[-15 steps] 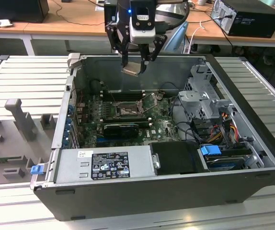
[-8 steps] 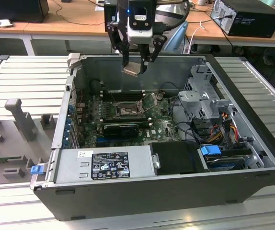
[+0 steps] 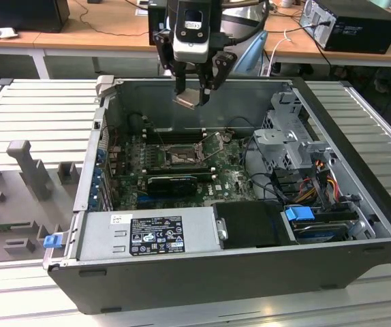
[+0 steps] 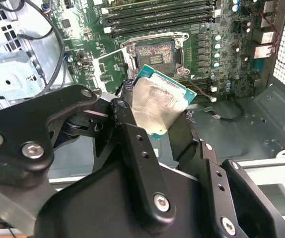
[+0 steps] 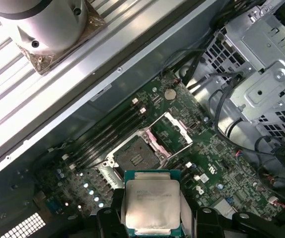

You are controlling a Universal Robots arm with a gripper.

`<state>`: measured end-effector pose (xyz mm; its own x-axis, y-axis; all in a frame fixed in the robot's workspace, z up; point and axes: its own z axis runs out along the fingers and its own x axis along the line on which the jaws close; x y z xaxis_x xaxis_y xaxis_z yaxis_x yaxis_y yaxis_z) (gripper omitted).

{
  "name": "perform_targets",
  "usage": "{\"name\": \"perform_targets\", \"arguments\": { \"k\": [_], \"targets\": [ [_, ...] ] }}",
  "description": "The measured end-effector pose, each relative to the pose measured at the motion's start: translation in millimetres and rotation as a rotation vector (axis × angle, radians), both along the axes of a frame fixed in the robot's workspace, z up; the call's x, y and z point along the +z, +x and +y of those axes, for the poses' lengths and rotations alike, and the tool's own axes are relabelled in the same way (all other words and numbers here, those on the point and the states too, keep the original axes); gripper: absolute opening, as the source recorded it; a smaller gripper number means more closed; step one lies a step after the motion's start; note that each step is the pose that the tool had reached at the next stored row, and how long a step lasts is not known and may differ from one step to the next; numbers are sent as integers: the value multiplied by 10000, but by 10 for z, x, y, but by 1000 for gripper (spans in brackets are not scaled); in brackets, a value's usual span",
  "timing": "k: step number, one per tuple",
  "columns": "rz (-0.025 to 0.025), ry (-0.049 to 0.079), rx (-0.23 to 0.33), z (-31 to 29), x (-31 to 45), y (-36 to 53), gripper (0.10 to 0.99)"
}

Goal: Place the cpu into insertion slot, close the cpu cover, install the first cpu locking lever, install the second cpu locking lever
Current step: 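Place the cpu into insertion slot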

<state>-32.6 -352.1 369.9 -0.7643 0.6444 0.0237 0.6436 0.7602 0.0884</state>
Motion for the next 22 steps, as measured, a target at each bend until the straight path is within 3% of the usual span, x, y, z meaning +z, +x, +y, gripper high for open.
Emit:
{"name": "perform_targets", "arguments": {
  "k": [22],
  "targets": [
    [0, 0, -1607, 0, -4, 0, 529]
  ]
}}
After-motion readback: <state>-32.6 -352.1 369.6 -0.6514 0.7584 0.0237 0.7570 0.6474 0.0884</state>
